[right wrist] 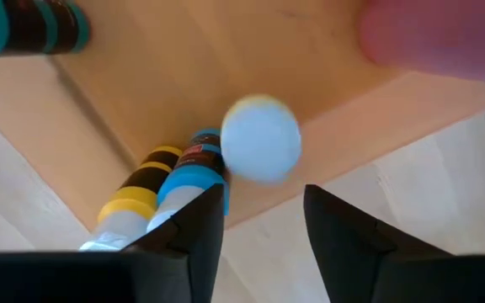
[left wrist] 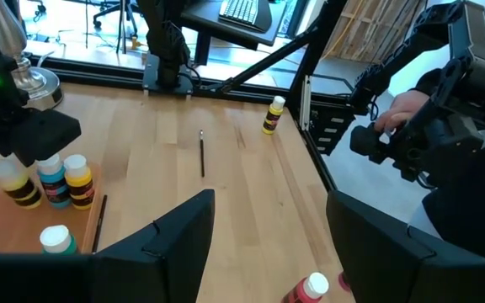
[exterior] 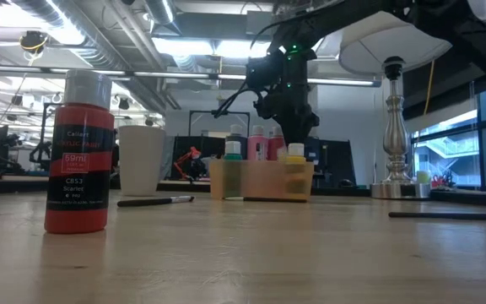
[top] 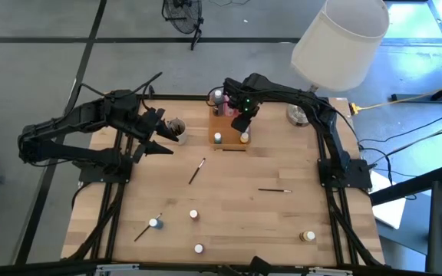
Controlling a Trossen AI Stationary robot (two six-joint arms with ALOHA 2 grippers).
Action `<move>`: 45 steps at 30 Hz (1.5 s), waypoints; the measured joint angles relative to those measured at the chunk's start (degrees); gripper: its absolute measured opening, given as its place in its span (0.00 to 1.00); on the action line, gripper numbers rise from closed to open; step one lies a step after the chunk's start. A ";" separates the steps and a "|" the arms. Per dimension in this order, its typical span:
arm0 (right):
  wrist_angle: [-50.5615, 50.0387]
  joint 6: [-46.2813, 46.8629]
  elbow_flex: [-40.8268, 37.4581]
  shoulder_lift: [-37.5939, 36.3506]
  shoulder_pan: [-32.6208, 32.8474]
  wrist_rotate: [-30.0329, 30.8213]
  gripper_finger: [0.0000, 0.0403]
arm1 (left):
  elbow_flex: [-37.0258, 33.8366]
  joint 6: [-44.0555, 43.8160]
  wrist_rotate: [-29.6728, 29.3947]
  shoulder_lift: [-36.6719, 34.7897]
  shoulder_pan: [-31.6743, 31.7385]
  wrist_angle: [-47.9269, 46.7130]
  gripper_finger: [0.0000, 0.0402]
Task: Pick & Place Paint Supplies
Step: Put the yellow paint bottle into the orange bin, then put the black paint brush into the white cup
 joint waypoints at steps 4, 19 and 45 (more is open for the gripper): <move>0.11 -0.02 0.00 0.00 0.00 -0.39 0.41 | 0.00 -0.02 -0.02 0.00 -0.02 0.02 0.56; 0.22 0.44 0.02 -0.04 0.47 -0.32 0.41 | 0.00 0.03 -0.02 0.00 -0.02 -0.03 0.56; -5.44 0.63 11.14 -0.15 1.92 3.26 0.41 | 0.00 0.62 0.15 0.00 -0.01 -0.54 0.56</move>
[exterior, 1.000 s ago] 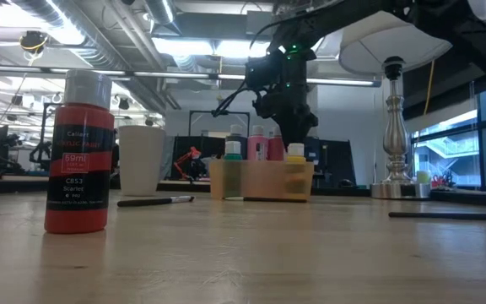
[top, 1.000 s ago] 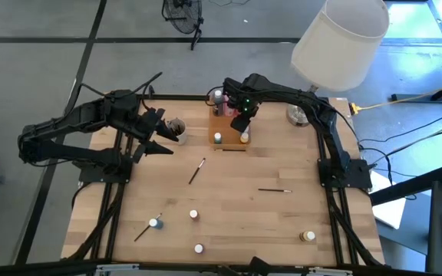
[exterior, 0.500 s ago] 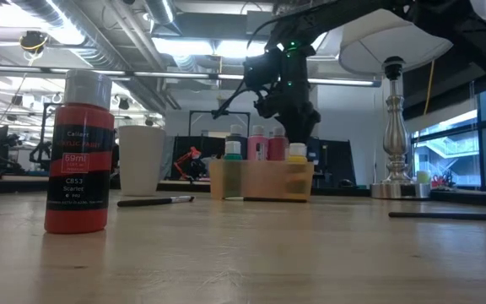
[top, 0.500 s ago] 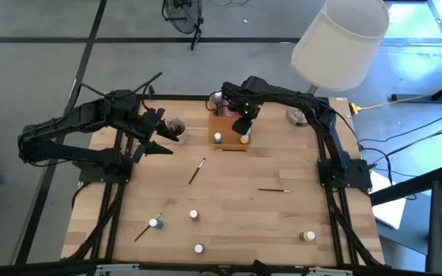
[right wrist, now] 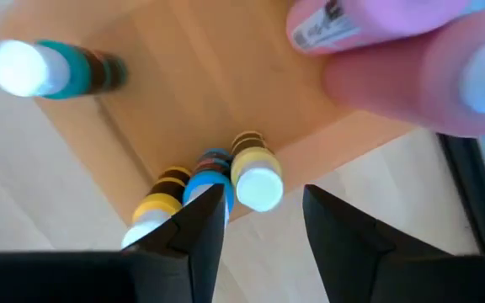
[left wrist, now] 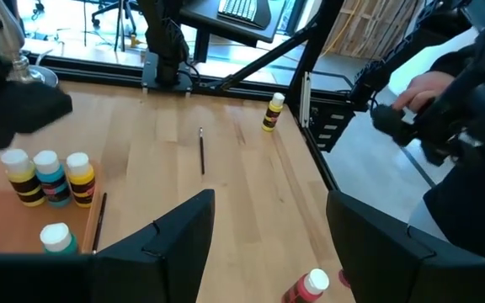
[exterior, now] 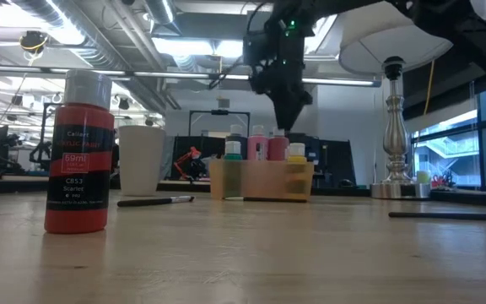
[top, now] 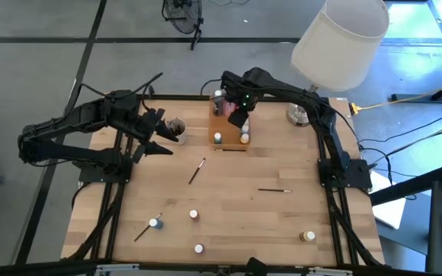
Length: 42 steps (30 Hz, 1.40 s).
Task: Pick & Place Paint Supplies
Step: Put the black paint brush into the white cup
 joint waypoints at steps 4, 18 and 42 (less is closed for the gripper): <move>-3.37 -0.40 5.04 0.00 0.92 -0.88 0.41 | 0.00 -0.14 0.05 0.00 0.00 -0.45 0.56; -7.80 -9.28 10.80 -2.56 11.67 -32.14 0.41 | -0.02 -0.14 0.05 0.00 0.00 -0.45 0.56; -7.79 4.47 10.72 -2.56 28.66 -23.77 0.41 | -0.07 -20.39 -14.73 0.15 -9.93 -6.79 0.56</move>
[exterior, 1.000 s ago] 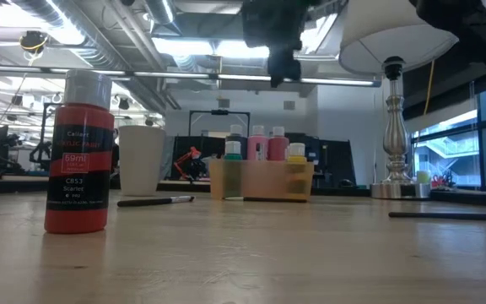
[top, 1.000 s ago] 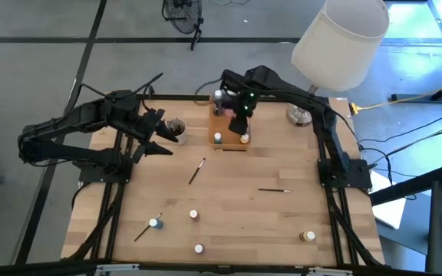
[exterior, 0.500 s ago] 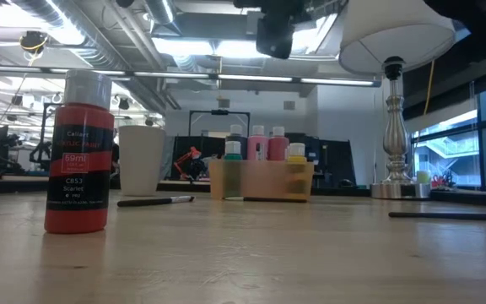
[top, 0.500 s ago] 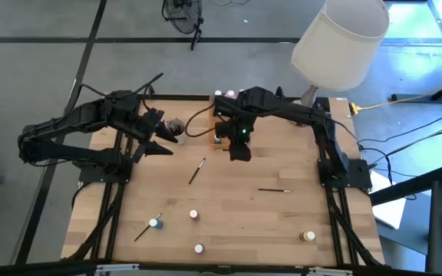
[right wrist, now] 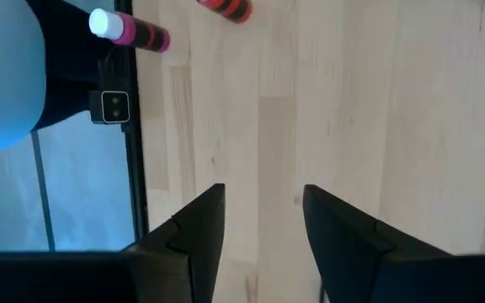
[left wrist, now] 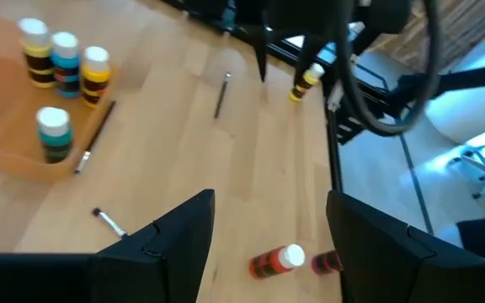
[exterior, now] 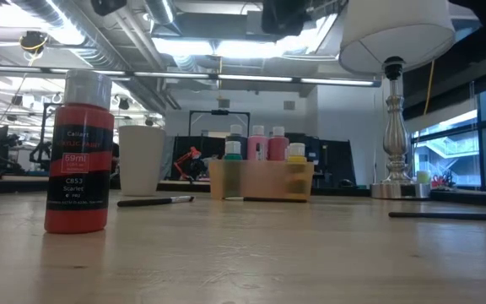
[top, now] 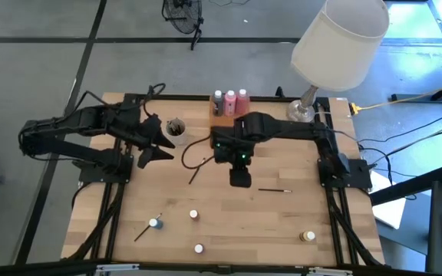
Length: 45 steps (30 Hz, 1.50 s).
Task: Pick & Place Paint Supplies
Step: Put the black paint brush into the white cup
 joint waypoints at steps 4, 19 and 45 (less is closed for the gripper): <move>0.65 5.44 0.00 0.00 1.57 0.28 0.41 | 0.00 -0.81 -1.43 0.00 -3.97 0.01 0.56; 13.96 27.52 0.00 0.00 4.85 9.17 0.41 | 0.00 0.52 -1.74 -0.22 -12.41 -7.76 0.56; 20.44 65.18 -14.32 0.15 11.64 16.76 0.41 | 0.07 -3.64 -7.16 -0.21 -28.02 -9.50 0.56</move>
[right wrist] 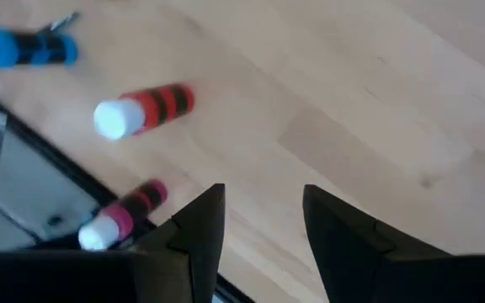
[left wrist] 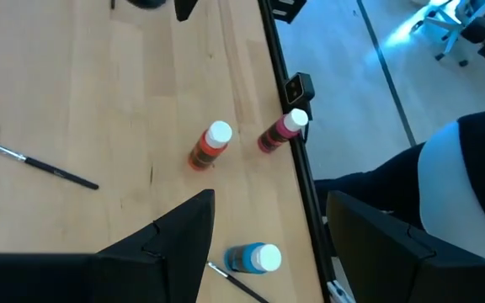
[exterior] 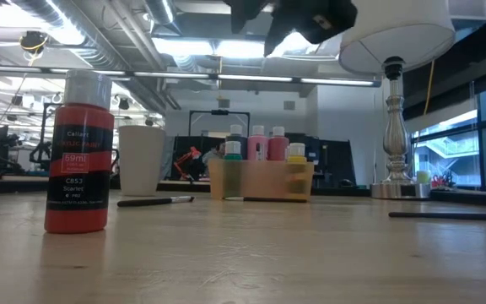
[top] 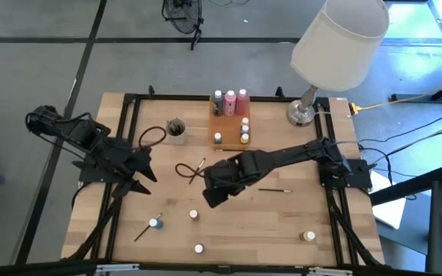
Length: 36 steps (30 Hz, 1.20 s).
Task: Pick & Place Paint Supplies
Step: Put the black paint brush into the white cup
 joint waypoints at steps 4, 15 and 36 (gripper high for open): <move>0.71 6.40 -1.71 -0.06 -1.16 3.48 0.41 | 0.00 -1.88 -3.26 0.01 -2.22 0.00 0.56; 8.26 11.16 -7.69 -0.06 -4.34 8.75 0.41 | 0.00 -8.47 -10.36 0.05 -10.19 0.00 0.56; 15.40 -43.39 -16.92 -0.06 -9.96 9.98 0.41 | 0.00 -16.78 -21.17 0.05 -18.50 0.01 0.56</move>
